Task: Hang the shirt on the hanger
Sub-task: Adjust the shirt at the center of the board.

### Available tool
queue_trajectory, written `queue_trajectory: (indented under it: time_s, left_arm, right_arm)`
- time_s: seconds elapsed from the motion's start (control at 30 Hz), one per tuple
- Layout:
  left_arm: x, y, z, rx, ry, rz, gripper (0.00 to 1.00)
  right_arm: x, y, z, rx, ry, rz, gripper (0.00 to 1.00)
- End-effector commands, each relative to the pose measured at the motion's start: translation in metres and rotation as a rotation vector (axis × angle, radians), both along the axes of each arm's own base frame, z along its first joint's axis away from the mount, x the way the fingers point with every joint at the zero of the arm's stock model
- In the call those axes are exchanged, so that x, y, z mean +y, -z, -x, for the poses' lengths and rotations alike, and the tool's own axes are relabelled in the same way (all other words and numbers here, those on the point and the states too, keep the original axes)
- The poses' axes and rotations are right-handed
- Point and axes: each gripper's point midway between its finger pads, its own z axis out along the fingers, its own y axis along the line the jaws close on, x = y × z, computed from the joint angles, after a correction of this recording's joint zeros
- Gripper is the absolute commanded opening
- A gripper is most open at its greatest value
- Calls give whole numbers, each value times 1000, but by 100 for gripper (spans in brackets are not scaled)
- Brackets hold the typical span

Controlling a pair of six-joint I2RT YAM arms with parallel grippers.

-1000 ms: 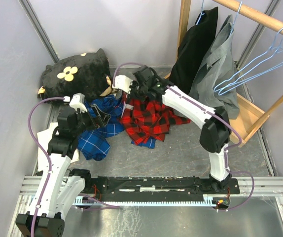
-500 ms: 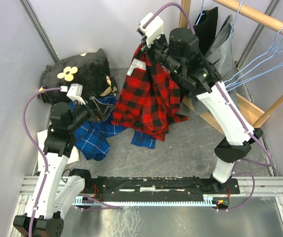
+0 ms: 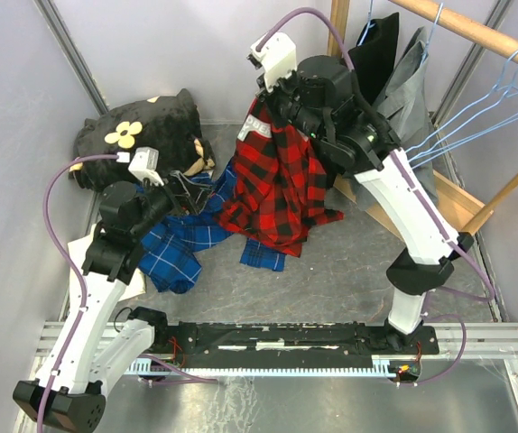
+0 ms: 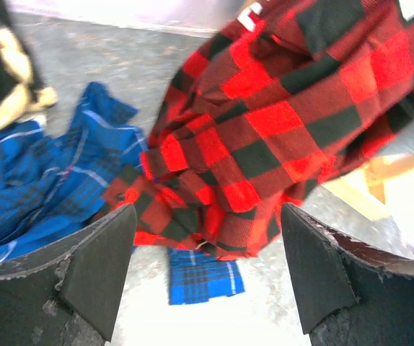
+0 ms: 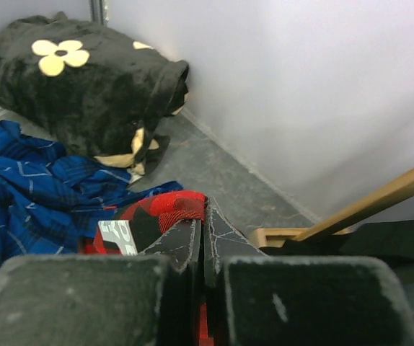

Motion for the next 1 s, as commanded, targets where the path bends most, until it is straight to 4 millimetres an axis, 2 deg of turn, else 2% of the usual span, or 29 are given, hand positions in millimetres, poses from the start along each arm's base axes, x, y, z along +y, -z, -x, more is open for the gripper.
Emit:
queue_trajectory:
  time_s: [0.0,0.07,0.13,0.2,0.3,0.37,0.47,0.53,0.6,0.7,0.87,0.97]
  left_arm:
    - [38,16,-6,64,-230,-51,87]
    - [45,25,-3,87,-263,-64,87]
    - [51,31,1,100,-289,-74,87]
    - [57,36,5,114,-314,-88,88]
    - [64,43,10,130,-341,-119,91]
    - [67,47,13,134,-354,-128,93]
    - [68,52,13,138,-356,-127,95]
    - [67,56,12,145,-353,-126,95]
    - [66,62,11,155,-348,-126,95]
    - [62,70,10,171,-334,-124,94]
    - [60,79,8,201,-322,-133,92]
    - [60,80,8,206,-322,-135,92]
  right_arm:
    - [38,44,0,151,-74,-37,2]
    - [59,66,-3,221,-112,-45,9]
    - [80,88,-3,287,-173,-36,25]
    - [91,104,-3,327,-213,-15,45]
    - [87,111,-3,327,-202,4,63]
    - [77,112,-2,306,-179,9,71]
    - [50,103,6,255,-133,23,76]
    - [32,112,11,248,-96,66,77]
    - [14,128,16,263,-56,109,77]
    - [-7,163,28,318,-18,150,78]
    - [-19,203,41,380,1,156,78]
    - [-21,223,39,423,16,174,78]
